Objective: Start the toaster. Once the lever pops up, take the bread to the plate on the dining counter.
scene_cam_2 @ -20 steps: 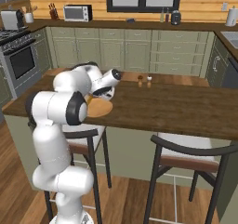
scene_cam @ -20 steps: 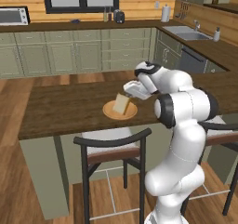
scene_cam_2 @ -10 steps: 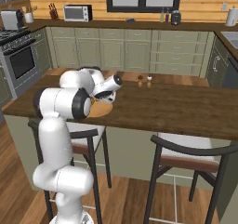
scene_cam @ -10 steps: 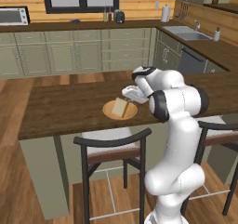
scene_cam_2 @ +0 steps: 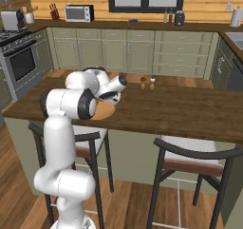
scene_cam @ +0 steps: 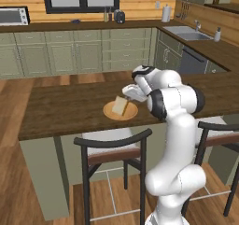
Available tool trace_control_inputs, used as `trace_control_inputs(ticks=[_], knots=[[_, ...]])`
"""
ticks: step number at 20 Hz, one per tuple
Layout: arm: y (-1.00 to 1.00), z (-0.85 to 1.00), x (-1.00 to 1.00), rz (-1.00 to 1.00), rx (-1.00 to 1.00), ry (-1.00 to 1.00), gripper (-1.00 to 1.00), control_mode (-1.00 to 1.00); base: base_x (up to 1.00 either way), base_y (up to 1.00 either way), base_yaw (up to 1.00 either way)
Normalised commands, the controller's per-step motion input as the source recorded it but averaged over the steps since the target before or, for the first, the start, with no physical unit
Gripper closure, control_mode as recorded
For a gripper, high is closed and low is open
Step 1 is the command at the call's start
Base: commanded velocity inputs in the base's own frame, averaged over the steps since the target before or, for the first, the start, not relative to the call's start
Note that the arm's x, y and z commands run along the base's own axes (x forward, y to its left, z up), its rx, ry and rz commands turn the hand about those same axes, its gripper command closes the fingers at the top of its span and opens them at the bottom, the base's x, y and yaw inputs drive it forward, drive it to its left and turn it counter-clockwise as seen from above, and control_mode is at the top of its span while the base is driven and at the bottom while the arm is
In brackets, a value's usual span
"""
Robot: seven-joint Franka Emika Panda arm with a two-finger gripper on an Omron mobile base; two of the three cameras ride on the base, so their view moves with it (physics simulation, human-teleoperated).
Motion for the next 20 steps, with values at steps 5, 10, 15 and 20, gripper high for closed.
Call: trace_control_inputs(ticks=[5, 10, 15, 20], knots=[[0.02, -0.24, 0.24, 0.0, -0.01, 0.0, -1.0, -1.0, 0.0, 0.0, 0.0], [-0.04, -0.02, 0.04, 0.0, -0.01, -0.03, -1.0, -1.0, 0.0, 0.0, 0.0], [-0.16, 0.18, 0.0, 0.0, 0.0, -0.17, -1.0, -1.0, 0.0, 0.0, 0.0], [-0.15, 0.72, -0.11, -0.02, 0.0, -0.31, -1.0, -1.0, 0.0, 0.0, 0.0]])
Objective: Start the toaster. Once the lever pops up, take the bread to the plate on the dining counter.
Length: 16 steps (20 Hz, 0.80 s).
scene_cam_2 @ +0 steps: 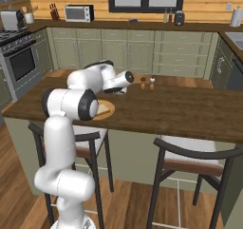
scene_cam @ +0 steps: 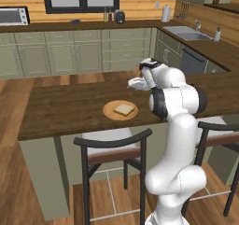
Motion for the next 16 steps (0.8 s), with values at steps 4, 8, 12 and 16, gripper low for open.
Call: trace_control_inputs(ticks=[4, 8, 12, 16], knots=[[-0.02, 1.0, -0.86, 0.0, -0.01, -0.54, -1.0, -1.0, 0.0, 0.0, 0.0], [0.0, 1.0, -1.0, 0.0, -0.12, -0.61, -1.0, -1.0, 0.0, 0.0, 0.0], [0.0, 0.7, -1.0, 0.0, -0.14, -0.34, -1.0, -1.0, 0.0, 0.0, 0.0], [-0.01, 0.2, -1.0, 0.0, -0.16, -0.14, -1.0, -1.0, 0.0, 0.0, 0.0]])
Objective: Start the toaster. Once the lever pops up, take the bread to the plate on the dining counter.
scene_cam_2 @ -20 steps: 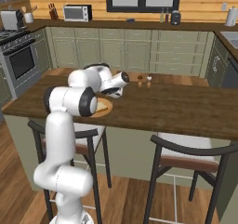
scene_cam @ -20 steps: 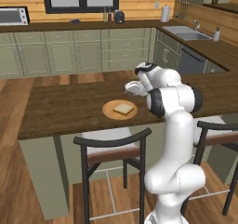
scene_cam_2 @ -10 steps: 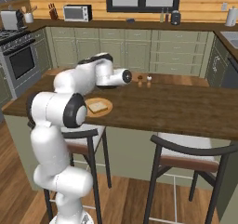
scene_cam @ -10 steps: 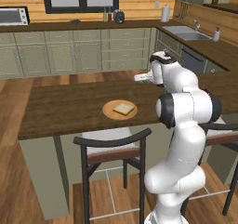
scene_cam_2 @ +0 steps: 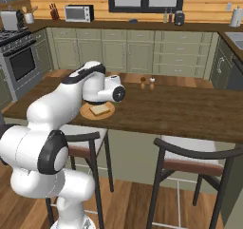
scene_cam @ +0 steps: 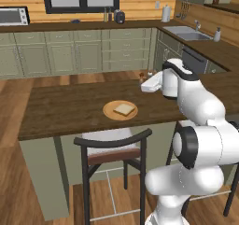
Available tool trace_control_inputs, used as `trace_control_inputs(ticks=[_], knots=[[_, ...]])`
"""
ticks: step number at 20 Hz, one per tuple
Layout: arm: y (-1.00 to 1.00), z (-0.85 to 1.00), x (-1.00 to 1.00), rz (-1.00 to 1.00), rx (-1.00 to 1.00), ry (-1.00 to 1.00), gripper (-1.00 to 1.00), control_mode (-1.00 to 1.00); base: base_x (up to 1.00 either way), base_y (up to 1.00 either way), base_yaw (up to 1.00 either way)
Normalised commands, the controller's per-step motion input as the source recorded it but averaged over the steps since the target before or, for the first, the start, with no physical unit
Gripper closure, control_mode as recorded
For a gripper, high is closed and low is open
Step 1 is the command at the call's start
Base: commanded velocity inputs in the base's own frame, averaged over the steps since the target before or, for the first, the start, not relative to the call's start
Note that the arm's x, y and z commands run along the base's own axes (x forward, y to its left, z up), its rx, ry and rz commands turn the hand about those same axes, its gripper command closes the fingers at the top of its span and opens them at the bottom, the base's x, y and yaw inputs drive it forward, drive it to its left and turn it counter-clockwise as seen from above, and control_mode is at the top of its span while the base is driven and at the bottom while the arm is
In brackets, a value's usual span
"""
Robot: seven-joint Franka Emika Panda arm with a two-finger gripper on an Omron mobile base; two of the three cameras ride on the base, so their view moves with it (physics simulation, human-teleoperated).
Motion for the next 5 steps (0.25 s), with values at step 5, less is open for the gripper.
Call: trace_control_inputs(ticks=[5], knots=[[-0.3, 0.06, -1.0, 0.01, -0.16, -0.12, -1.0, -1.0, 0.0, 0.0, 0.0]])
